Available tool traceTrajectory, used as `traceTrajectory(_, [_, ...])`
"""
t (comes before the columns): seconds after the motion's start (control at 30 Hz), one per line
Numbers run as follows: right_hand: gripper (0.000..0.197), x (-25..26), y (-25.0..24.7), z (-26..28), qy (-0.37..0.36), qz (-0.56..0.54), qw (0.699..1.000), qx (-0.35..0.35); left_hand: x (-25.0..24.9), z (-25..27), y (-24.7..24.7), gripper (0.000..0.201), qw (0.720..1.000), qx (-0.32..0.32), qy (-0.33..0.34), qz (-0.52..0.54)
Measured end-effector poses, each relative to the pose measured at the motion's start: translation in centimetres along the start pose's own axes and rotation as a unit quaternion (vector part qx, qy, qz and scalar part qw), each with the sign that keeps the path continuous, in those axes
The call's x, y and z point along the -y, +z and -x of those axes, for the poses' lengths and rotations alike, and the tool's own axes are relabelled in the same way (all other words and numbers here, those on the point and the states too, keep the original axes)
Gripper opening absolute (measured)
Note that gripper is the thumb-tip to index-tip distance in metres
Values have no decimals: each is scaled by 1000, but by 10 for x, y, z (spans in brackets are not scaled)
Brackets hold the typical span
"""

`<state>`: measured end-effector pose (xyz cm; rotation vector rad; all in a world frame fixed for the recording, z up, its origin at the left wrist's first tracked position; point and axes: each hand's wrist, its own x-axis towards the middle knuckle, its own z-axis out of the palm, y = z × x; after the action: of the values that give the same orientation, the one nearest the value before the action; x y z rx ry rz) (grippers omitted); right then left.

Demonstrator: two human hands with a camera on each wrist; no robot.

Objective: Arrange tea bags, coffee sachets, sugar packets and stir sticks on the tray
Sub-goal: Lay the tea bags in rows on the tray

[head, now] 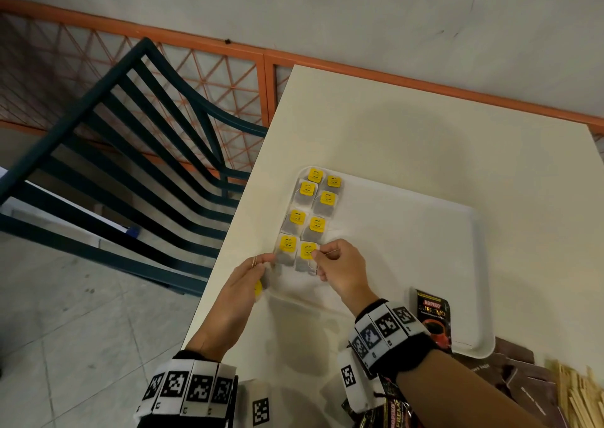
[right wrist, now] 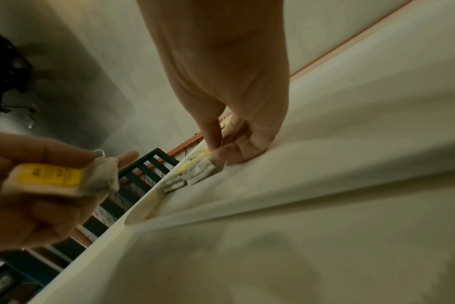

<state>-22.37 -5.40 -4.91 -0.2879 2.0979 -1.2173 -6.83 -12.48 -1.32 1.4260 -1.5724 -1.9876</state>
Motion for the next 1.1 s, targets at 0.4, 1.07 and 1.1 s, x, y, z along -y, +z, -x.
traceTrajectory(0.4, [28,25,-8,40,-174,68,937,294,-5,0,1,35,999,3,32,17])
traceTrajectory(1.07, [19,-12,7,37,-156,137,974,90,15,34,-8,12,992,-53,71,-91])
traceTrajectory(1.1, [17,-11,6,39,-167,150,970,93,15,36,-7,12,991,-50,71,-97])
